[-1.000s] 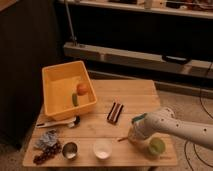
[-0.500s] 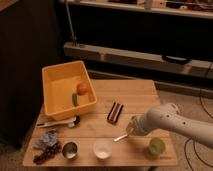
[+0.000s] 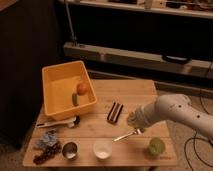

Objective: Place fork in plastic cup

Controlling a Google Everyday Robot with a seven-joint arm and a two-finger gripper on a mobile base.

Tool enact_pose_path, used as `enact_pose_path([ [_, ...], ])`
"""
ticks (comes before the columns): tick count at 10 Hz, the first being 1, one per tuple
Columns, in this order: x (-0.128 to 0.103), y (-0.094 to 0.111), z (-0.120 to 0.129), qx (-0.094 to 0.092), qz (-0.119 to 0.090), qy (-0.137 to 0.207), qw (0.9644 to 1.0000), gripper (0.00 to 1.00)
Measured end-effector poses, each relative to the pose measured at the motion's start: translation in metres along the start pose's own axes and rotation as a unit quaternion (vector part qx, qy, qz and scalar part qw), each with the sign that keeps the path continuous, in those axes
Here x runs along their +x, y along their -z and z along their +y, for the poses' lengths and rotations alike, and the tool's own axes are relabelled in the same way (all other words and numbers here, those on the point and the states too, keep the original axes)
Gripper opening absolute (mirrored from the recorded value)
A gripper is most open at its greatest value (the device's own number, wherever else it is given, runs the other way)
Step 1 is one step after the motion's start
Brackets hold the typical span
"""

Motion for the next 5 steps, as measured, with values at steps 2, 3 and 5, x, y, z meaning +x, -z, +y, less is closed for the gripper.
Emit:
enact_pose_path([
  [2, 0.002, -0.003, -0.001, -0.011, 0.006, 0.002, 0.9999, 0.29],
  [3, 0.008, -0.012, 0.002, -0.02, 0.01, 0.004, 0.9997, 0.4],
  [5, 0.022, -0.037, 0.015, -0.041, 0.01, 0.004, 0.9991, 0.59],
])
